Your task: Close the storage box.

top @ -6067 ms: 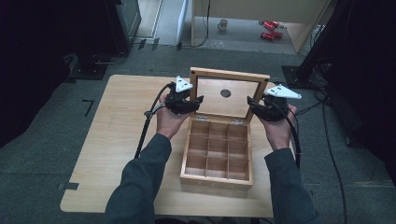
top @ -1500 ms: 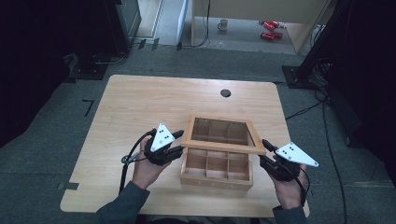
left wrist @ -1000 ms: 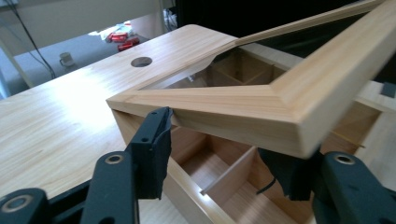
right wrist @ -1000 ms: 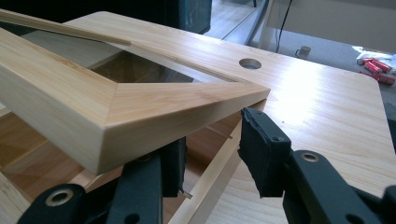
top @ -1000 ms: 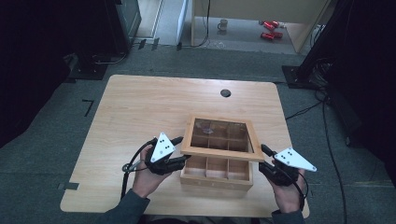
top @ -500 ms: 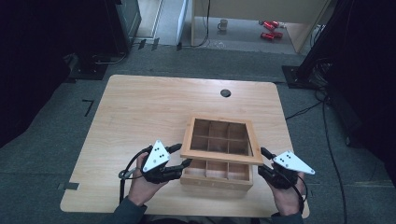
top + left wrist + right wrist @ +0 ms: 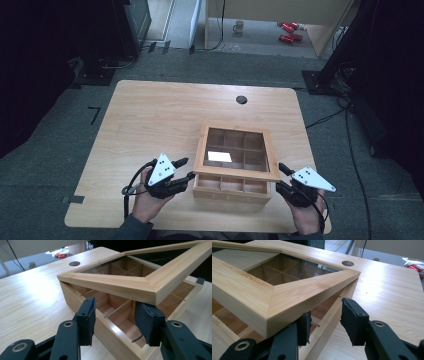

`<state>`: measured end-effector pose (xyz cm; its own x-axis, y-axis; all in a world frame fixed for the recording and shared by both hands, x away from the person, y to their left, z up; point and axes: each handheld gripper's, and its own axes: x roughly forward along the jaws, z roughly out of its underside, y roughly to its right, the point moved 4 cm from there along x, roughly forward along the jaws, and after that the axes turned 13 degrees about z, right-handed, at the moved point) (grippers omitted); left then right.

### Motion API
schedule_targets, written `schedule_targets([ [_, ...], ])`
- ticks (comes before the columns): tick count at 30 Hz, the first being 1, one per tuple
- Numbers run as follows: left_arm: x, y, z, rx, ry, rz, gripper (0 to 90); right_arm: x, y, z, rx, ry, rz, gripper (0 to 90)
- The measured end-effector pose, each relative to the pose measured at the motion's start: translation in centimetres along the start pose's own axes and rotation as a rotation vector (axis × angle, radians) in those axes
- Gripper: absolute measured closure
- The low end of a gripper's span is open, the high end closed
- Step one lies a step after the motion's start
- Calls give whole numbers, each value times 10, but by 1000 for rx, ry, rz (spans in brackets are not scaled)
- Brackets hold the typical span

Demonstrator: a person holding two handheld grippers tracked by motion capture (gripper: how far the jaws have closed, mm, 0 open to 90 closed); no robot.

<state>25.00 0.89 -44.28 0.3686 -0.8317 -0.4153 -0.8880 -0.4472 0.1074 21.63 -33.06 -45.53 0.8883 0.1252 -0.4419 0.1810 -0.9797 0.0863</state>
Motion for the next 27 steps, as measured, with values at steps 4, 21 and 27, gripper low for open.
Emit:
schedule_targets([
  [4, 3, 2, 2, 5, -6, -2, 542, -1, 0, 2, 5, -3, 3, 602],
  [21, 11, -5, 18, -25, -32, -24, 571, -4, 3, 19, 37, -23, 2, 611],
  [27, 13, -6, 21, -31, -37, -25, 568, -3, 2, 23, 35, -29, 3, 612],
])
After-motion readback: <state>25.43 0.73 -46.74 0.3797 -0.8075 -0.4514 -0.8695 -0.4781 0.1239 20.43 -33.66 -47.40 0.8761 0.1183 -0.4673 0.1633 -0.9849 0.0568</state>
